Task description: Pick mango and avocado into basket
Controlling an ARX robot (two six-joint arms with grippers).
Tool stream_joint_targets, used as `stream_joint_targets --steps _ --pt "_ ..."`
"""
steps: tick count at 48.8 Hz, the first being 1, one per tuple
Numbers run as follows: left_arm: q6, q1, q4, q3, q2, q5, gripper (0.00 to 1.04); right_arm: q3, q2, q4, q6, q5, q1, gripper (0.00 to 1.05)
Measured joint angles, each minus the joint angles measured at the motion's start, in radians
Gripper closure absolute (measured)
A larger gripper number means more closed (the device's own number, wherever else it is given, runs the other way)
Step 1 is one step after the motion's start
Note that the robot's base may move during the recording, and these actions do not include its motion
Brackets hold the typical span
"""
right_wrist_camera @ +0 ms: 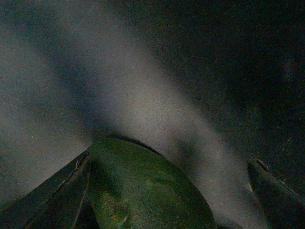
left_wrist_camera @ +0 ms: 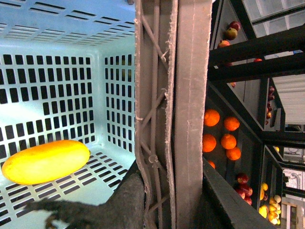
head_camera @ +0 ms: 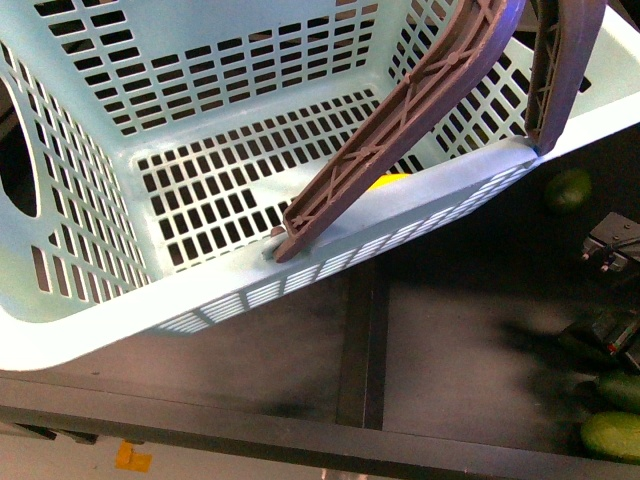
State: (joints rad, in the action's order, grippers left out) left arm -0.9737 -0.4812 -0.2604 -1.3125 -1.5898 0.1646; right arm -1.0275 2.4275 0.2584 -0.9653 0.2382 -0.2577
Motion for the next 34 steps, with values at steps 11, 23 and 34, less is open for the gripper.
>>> stream_joint_targets --steps 11,23,34 --pt "0.0 0.0 0.0 0.0 0.0 -0.001 0.84 -0.014 0.042 0.024 0.013 -0.009 0.001 0.09" --pt "0.0 0.0 0.0 0.0 0.0 0.0 0.84 -0.051 0.077 0.035 0.05 -0.029 0.002 0.09" --pt "0.0 0.0 0.0 0.0 0.0 0.0 0.84 -0.066 0.079 -0.004 0.052 -0.029 0.002 0.09"
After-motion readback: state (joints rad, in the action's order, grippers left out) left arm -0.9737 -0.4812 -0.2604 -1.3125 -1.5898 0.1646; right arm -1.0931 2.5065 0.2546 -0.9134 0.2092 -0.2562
